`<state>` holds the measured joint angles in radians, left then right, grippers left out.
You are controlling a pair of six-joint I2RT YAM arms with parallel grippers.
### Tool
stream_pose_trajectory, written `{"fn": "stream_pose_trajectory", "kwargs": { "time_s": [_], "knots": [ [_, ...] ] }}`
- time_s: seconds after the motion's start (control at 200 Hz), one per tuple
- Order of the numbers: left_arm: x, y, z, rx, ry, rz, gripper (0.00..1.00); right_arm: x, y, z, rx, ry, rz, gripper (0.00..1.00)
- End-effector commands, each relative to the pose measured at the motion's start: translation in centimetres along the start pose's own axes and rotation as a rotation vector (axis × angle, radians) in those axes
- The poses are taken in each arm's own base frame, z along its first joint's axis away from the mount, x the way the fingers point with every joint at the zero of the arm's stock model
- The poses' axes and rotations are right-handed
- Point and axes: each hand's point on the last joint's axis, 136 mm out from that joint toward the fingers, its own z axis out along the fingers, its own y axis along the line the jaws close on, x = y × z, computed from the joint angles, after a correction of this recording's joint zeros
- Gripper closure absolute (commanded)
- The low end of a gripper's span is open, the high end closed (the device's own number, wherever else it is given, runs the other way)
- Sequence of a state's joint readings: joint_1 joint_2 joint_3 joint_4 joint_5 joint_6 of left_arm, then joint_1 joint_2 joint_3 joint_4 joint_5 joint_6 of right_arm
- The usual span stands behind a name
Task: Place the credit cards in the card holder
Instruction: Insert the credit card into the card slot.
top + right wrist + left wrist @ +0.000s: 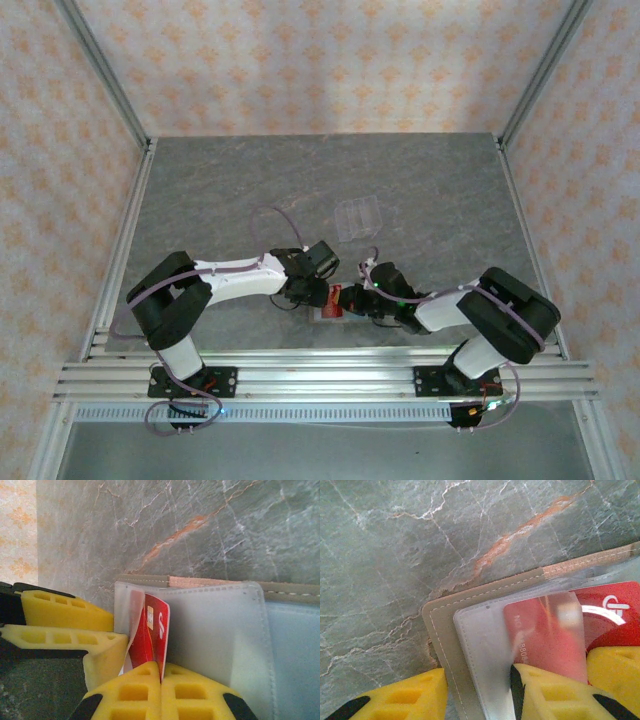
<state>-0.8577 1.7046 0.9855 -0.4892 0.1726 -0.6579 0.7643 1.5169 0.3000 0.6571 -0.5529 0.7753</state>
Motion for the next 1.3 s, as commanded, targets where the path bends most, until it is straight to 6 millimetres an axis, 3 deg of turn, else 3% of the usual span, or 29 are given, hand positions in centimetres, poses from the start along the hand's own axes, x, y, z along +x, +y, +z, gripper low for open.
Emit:
{"fn": "stream_pose_trajectory", "kwargs": {
  "time_s": [0.0, 0.2, 0.445, 0.716, 0.901, 1.296],
  "knots": [
    [1.6, 0.7, 0.7, -0.041, 0.051, 0.001, 0.61, 2.2, -2.9, 0.2, 0.118, 0.064, 0.026, 0.94],
    [0.7, -0.3, -1.7, 0.05, 0.026, -0.026, 0.58, 1.8, -3.1, -0.6, 0.181, 0.054, 0.012, 0.82],
    [-0.4, -0.2, -4.0, 0.099, -0.013, -0.045, 0.53, 1.4, -2.6, -0.9, 0.215, 0.073, 0.003, 0.77],
    [-0.4, 0.3, -2.8, 0.087, -0.001, -0.046, 0.71, 0.6, -1.4, -2.2, 0.268, 0.082, -0.05, 0.68],
    [-0.5, 0.3, -1.8, 0.074, 0.015, -0.041, 0.83, 0.0, -0.7, -2.5, 0.285, 0.085, -0.072, 0.67],
    [0.5, 1.3, 0.0, 0.035, 0.048, -0.045, 0.87, -0.2, -0.4, -1.1, 0.29, 0.122, -0.081, 0.82]
  ]
}}
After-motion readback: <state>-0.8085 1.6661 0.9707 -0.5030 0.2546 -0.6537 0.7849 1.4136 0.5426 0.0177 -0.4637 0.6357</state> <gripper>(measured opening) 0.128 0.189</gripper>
